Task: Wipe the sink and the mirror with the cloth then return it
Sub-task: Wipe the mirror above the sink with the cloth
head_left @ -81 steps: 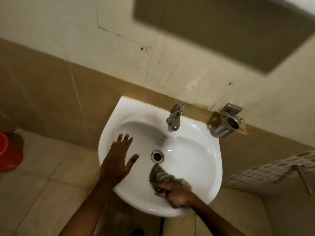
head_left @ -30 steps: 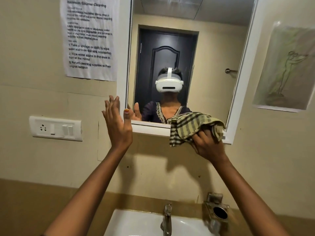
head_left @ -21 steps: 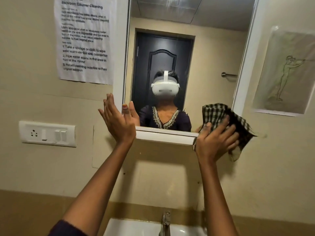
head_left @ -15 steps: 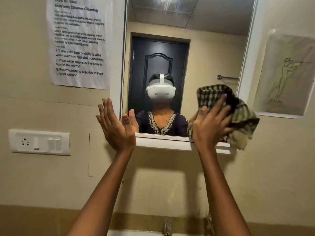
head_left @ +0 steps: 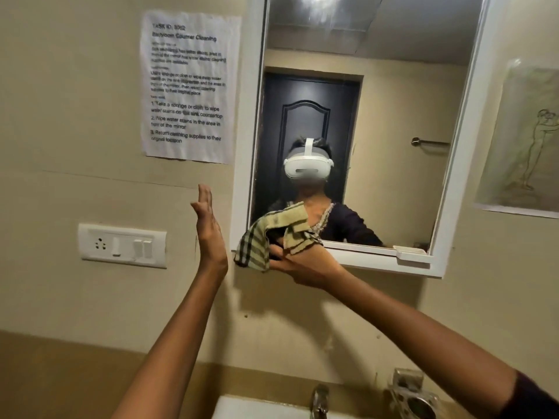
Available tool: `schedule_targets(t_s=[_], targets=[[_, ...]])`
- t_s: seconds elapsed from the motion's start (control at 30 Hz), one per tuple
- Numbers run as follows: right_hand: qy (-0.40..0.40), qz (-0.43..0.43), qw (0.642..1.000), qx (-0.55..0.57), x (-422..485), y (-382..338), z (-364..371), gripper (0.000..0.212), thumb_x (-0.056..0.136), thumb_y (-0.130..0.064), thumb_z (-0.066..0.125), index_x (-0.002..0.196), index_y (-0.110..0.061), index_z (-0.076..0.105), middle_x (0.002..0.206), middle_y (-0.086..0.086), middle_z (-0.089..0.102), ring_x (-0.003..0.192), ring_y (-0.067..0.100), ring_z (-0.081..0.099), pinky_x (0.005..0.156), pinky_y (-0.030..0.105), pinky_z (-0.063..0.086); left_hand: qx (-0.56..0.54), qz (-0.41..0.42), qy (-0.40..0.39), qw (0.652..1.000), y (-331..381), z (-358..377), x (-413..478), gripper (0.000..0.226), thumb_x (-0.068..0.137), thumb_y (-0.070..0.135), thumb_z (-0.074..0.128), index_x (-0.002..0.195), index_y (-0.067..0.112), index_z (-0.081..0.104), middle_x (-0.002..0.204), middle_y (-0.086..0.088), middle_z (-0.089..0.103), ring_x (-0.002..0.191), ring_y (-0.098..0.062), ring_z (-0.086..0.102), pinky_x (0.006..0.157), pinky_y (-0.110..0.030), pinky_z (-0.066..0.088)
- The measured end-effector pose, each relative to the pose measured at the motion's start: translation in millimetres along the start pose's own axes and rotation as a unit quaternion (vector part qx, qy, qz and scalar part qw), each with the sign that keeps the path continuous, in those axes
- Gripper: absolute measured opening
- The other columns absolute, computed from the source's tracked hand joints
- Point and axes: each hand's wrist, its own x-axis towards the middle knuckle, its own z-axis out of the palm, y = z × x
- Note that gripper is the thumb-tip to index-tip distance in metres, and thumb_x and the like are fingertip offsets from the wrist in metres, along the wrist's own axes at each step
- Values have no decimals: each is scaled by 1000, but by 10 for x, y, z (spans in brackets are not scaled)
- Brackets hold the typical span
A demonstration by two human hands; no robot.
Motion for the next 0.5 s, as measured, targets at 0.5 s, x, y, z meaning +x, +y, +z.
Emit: schedule_targets(t_s=[0.5], targets=[[60,-40,991,110,481,149,-146,28,83,-34,50,107,-20,53,111,6,57,102,29,53,87,45,43,29,36,98,994,-85,60,-214,78,86,71,22,147,24,31,153,9,31,138,-2,28,117,-32,26]])
